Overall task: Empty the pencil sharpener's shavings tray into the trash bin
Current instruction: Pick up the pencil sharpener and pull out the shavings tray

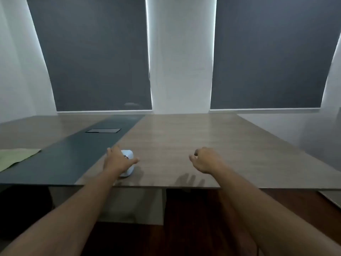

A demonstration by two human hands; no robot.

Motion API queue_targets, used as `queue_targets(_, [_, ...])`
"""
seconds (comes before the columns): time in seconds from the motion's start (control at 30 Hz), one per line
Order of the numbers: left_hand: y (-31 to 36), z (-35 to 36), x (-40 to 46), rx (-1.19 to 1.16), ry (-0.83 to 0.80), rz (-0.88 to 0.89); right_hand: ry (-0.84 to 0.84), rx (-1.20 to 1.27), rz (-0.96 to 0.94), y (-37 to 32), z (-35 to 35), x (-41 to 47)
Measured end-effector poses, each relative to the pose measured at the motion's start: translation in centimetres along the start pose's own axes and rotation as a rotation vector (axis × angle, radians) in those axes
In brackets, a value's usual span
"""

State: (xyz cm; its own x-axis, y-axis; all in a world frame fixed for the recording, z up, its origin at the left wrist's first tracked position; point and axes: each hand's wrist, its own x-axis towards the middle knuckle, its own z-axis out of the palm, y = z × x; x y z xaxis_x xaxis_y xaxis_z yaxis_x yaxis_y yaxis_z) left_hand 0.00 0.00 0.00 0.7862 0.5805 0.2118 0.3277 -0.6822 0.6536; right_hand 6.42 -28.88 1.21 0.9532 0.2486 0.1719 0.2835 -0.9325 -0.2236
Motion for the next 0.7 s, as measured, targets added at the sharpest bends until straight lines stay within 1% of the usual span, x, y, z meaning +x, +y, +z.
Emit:
queue_targets(0.07, [-1.0,0.7,0.3,-0.093,0.033,-0.097,0.036,-0.030,-0.040,-0.2,0.7,-0.2])
queue_targets(0.13, [-2.1,1.9,0.6,-0.131,0.041,-0.164,0.095,-0.030,-0.088,-0.1,1.8,-0.3])
queue_targets(0.2, [-2.1,2.9,1.0,-0.144,0.069,-0.192,0.135,-0.012,-0.099,0.0,1.9,0.4])
queue_targets(0.27, [-1.6,3.4,1.1,-0.164,0.131,-0.202,0.142,0.016,-0.080,0.3,1.9,1.2])
queue_targets(0.37, [-0.7,4.2,0.9,-0.283,0.137,-0.234,0.138,0.058,-0.090,0.0,2.2,1.3])
queue_targets(0.43, [0.2,4.5,1.0,-0.408,0.082,-0.263,0.136,0.166,-0.068,-0.4,2.2,1.5])
queue_targets(0.47, [0.8,4.6,1.1,-0.484,0.045,-0.271,0.108,0.242,-0.052,-0.7,2.0,1.6])
queue_targets(0.5, [1.3,4.9,1.1,-0.580,-0.004,-0.283,0.062,0.327,-0.028,-1.0,1.9,1.5])
queue_targets(0.57, [2.0,6.0,1.3,-0.789,-0.157,-0.324,-0.059,0.502,0.046,-1.7,1.8,1.4])
queue_targets(0.63, [3.5,6.6,0.3,-0.893,-0.285,-0.341,-0.167,0.697,0.127,-2.2,1.8,1.1])
queue_targets(0.7, [5.1,7.2,-1.0,-0.929,-0.363,-0.291,-0.228,0.874,0.191,-2.4,1.8,0.5])
